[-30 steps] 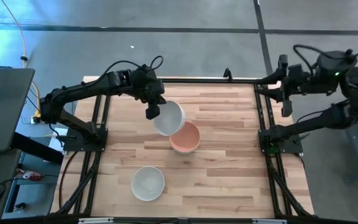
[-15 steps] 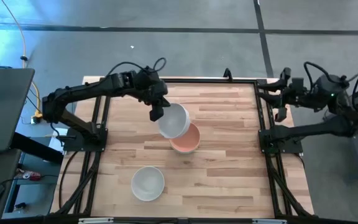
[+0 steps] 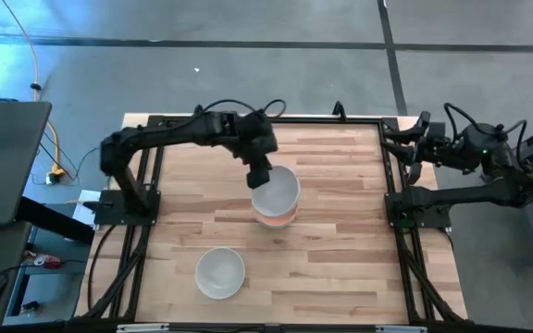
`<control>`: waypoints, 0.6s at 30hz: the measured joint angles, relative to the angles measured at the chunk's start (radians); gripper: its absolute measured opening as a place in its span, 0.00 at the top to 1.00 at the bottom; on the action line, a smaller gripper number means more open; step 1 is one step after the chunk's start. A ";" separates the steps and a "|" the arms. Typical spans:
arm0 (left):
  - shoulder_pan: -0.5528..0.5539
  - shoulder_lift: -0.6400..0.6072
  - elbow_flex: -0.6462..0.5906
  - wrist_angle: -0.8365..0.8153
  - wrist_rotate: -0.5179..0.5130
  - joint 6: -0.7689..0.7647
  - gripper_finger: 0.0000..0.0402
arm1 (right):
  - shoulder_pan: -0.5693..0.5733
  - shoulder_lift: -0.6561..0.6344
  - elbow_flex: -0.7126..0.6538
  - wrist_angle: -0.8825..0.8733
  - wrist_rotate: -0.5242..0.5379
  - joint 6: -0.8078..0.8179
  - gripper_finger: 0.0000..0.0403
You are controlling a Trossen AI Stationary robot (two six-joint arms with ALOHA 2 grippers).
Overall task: Nest bowls inside each other
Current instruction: Stack the white bowl on the orange bowl
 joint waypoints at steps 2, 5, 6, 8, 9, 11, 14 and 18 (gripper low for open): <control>0.000 0.055 0.097 -0.086 -0.033 0.020 1.00 | 0.000 0.000 -0.001 0.000 -0.004 0.002 0.73; 0.000 0.136 0.215 -0.201 -0.062 0.058 1.00 | 0.000 0.000 -0.001 -0.003 -0.006 0.017 0.73; -0.002 0.160 0.244 -0.227 -0.063 0.064 1.00 | 0.000 0.000 -0.001 -0.009 -0.007 0.017 0.73; -0.008 0.199 0.294 -0.265 -0.065 0.077 1.00 | 0.000 0.000 -0.001 -0.029 -0.006 0.023 0.73; -0.012 0.215 0.309 -0.281 -0.067 0.083 1.00 | 0.000 0.000 -0.001 -0.041 -0.007 0.025 0.73; -0.021 0.243 0.328 -0.301 -0.073 0.092 1.00 | 0.000 0.000 -0.001 -0.057 -0.007 0.036 0.73; -0.030 0.269 0.334 -0.316 -0.077 0.107 1.00 | 0.000 0.000 -0.001 -0.072 -0.007 0.042 0.73; -0.034 0.282 0.335 -0.314 -0.080 0.110 1.00 | 0.000 0.000 -0.001 -0.076 -0.008 0.042 0.73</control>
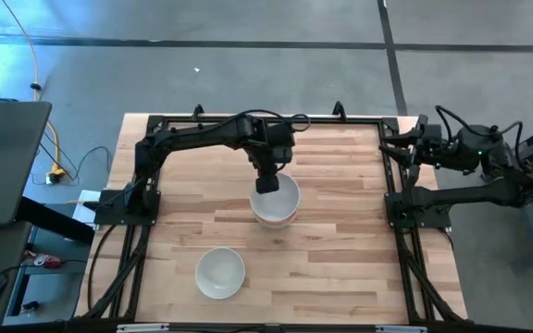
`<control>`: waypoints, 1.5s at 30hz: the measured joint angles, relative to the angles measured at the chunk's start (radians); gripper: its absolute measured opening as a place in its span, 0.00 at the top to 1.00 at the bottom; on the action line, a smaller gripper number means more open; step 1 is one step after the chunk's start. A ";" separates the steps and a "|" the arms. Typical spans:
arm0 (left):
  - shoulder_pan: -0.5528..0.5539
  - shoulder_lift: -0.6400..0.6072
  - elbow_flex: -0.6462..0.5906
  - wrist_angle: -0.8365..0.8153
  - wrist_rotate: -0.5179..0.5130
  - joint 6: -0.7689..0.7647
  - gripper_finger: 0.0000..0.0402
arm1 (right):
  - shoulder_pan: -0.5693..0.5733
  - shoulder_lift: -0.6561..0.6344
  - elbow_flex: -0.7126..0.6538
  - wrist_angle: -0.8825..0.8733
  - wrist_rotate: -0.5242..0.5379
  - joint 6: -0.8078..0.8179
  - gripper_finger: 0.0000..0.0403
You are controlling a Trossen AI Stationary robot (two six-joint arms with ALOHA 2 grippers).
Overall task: Nest bowls inside each other
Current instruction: Stack the white bowl on the orange bowl
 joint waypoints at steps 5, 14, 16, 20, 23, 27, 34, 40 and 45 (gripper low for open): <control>0.000 -0.001 0.000 0.002 -0.019 -0.005 1.00 | 0.000 0.000 0.000 0.000 0.000 0.000 0.73; -0.006 0.020 0.000 0.008 -0.024 -0.018 1.00 | 0.000 0.000 0.000 0.001 -0.001 0.000 0.73; -0.014 0.032 -0.001 0.012 -0.025 -0.019 1.00 | 0.000 0.000 0.000 0.001 -0.001 0.001 0.73; -0.026 0.047 -0.001 0.009 -0.030 -0.018 1.00 | 0.000 0.000 0.000 0.001 -0.001 0.008 0.73; -0.026 0.049 -0.001 0.000 -0.036 -0.018 1.00 | 0.000 0.000 0.000 0.001 -0.002 0.017 0.73; -0.025 0.049 -0.001 -0.001 -0.067 -0.019 1.00 | 0.000 0.000 0.000 0.001 -0.016 0.019 0.73; -0.019 0.049 -0.001 -0.017 -0.082 -0.026 1.00 | 0.000 0.000 0.000 0.001 -0.018 0.027 0.73; -0.018 0.061 0.000 -0.026 -0.082 -0.035 1.00 | 0.000 0.000 0.000 0.001 -0.020 0.037 0.73; -0.025 0.096 -0.001 -0.061 -0.081 -0.035 1.00 | 0.000 0.000 0.000 0.001 -0.025 0.051 0.73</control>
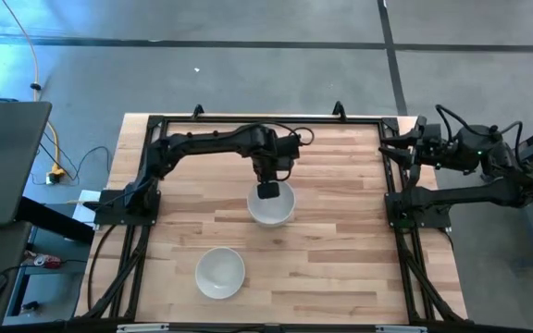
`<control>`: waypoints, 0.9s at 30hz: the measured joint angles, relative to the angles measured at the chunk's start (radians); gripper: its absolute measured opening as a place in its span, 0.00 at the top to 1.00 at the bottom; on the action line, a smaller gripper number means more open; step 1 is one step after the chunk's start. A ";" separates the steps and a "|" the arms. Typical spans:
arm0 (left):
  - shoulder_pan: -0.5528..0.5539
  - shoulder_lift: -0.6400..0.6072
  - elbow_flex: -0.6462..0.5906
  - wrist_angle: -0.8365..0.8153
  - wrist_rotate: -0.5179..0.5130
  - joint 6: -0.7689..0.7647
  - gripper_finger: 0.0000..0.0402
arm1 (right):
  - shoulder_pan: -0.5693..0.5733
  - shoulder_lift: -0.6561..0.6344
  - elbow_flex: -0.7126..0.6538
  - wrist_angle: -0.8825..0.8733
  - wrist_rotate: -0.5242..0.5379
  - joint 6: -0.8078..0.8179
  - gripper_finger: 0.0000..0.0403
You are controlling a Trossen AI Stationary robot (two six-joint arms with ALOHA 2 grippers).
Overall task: Nest bowls inside each other
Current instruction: Stack the white bowl on the orange bowl, then stack the white bowl on the white bowl
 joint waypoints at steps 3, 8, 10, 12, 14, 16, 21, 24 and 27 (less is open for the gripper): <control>-0.006 0.010 0.001 0.009 -0.001 0.008 1.00 | 0.000 0.000 0.000 0.000 -0.019 0.005 0.73; -0.008 0.015 0.000 0.014 0.009 0.008 1.00 | 0.000 0.000 0.000 -0.002 -0.028 0.017 0.73; -0.007 0.015 0.000 0.015 0.017 0.008 1.00 | 0.000 0.000 0.000 -0.003 -0.028 0.019 0.73; -0.005 0.015 0.000 0.019 0.022 0.008 1.00 | 0.000 0.000 0.000 -0.004 -0.028 0.019 0.73; -0.005 0.015 0.000 0.021 0.023 0.008 0.97 | 0.000 0.000 0.000 -0.004 -0.028 0.018 0.73; -0.005 0.015 0.000 0.022 0.026 0.008 0.93 | 0.000 0.000 0.000 -0.004 -0.028 0.018 0.73; -0.006 0.015 0.000 0.027 0.046 0.022 0.76 | 0.000 0.000 0.000 -0.009 -0.030 0.019 0.73; -0.006 0.015 0.000 0.033 0.051 0.027 0.66 | 0.000 0.000 0.000 -0.009 -0.041 0.020 0.73; -0.006 0.003 0.000 0.055 0.018 0.029 0.58 | 0.000 0.000 0.000 -0.010 -0.043 0.020 0.73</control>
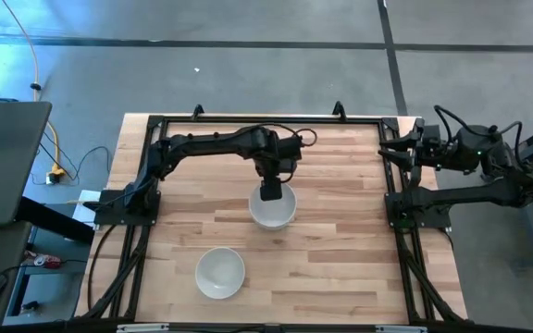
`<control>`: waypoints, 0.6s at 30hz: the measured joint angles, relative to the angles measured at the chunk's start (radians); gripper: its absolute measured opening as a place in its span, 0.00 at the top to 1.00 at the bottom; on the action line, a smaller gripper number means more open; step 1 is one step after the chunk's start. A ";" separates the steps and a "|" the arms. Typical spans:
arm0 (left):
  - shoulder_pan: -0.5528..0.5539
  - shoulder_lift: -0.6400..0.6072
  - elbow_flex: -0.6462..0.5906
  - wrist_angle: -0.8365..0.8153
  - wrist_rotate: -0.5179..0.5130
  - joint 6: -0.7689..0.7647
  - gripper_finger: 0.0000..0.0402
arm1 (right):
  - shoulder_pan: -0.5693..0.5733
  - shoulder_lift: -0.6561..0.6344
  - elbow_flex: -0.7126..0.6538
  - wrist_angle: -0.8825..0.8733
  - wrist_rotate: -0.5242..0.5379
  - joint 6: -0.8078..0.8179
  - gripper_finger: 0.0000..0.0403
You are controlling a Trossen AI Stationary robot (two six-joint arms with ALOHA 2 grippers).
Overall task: Nest bowls inside each other
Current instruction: Stack the white bowl on the white bowl
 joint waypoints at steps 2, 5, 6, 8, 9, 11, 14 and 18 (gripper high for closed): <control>0.000 -0.018 0.001 0.014 -0.025 0.010 0.54 | 0.000 0.000 0.000 -0.001 0.000 0.000 0.73; 0.006 -0.033 0.042 0.004 -0.046 0.026 0.49 | 0.000 0.000 0.000 -0.007 0.000 0.000 0.73; 0.009 -0.038 0.060 -0.007 -0.050 0.035 0.49 | 0.000 0.000 0.000 -0.007 0.001 0.000 0.73; 0.012 -0.052 0.100 -0.045 -0.051 0.057 0.48 | 0.000 0.000 0.000 -0.007 0.001 0.000 0.73; 0.012 -0.064 0.116 -0.066 -0.053 0.071 0.48 | 0.000 0.000 0.000 -0.007 0.001 0.000 0.73; 0.012 -0.095 0.130 -0.102 -0.053 0.098 0.47 | 0.000 0.000 0.000 -0.011 0.001 0.000 0.73; 0.006 -0.155 0.132 -0.118 -0.032 0.111 0.47 | 0.000 0.000 0.000 -0.019 0.000 0.000 0.73; -0.004 -0.246 0.132 -0.122 -0.013 0.105 0.47 | 0.000 0.000 0.000 -0.030 -0.001 0.000 0.73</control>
